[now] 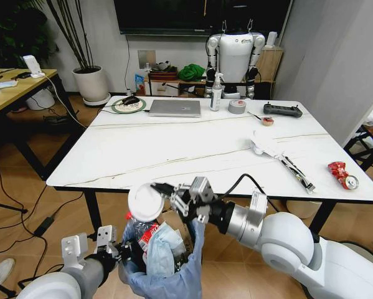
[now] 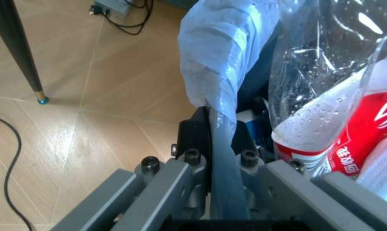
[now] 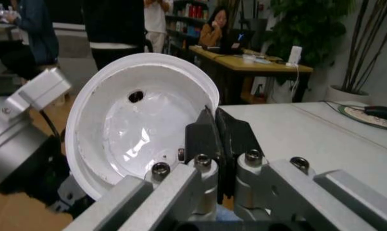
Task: Pick up the trash bin and place the trash from the table into it.
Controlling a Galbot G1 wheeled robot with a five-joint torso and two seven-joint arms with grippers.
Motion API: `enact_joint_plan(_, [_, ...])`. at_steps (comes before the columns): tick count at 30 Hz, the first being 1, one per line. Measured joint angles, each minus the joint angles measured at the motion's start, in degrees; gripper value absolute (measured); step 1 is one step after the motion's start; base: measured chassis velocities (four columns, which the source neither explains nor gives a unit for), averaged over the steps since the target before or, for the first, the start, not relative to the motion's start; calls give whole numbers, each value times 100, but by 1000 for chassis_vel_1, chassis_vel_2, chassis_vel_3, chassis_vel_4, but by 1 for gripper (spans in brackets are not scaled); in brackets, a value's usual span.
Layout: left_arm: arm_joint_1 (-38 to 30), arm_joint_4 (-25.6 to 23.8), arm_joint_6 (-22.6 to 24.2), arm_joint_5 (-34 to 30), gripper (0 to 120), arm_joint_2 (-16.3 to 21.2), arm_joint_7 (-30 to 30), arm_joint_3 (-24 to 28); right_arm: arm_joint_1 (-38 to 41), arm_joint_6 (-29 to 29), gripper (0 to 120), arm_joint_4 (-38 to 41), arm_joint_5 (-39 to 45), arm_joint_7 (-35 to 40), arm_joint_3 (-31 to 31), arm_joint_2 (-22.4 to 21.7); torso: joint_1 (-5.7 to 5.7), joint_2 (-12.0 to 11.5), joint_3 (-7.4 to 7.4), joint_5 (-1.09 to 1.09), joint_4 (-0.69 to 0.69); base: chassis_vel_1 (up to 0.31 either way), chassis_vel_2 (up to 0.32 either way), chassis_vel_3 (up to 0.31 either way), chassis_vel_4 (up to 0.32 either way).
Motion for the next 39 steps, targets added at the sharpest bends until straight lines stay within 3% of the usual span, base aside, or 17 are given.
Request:
enact_joint_plan(9, [70, 0, 0, -56, 0, 21, -88, -96, -184, 388, 0, -181, -844, -529, -68, -88, 0, 0, 0, 0, 0, 0, 0, 0, 0])
enact_joint_plan(22, [62, 0, 0, -81, 0, 57, -119, -99, -474, 509, 0, -213, -1097, -826, 131, -107, 0, 0, 0, 0, 0, 0, 0, 0, 0])
enact_joint_plan(26, [71, 0, 0, -82, 0, 60, -119, -98, -535, 559, 10, -267, -1226, -858, 156, -87, 0, 0, 0, 0, 0, 0, 0, 0, 0])
enact_joint_plan(29, [77, 0, 0, -83, 0, 63, -119, -98, -551, 591, 25, -293, -1285, -866, 174, -86, 0, 0, 0, 0, 0, 0, 0, 0, 0])
enact_joint_plan(31, [78, 0, 0, -83, 0, 63, -120, -98, -552, 591, 27, -293, -1285, -863, 175, -86, 0, 0, 0, 0, 0, 0, 0, 0, 0])
enact_joint_plan(36, [80, 0, 0, -83, 0, 62, -119, -98, -596, 589, 50, -292, -1277, -848, 215, -90, 0, 0, 0, 0, 0, 0, 0, 0, 0])
enact_joint_plan(39, [83, 0, 0, -83, 0, 63, -119, -99, -634, 588, 58, -288, -1276, -846, 237, -91, 1, 0, 0, 0, 0, 0, 0, 0, 0])
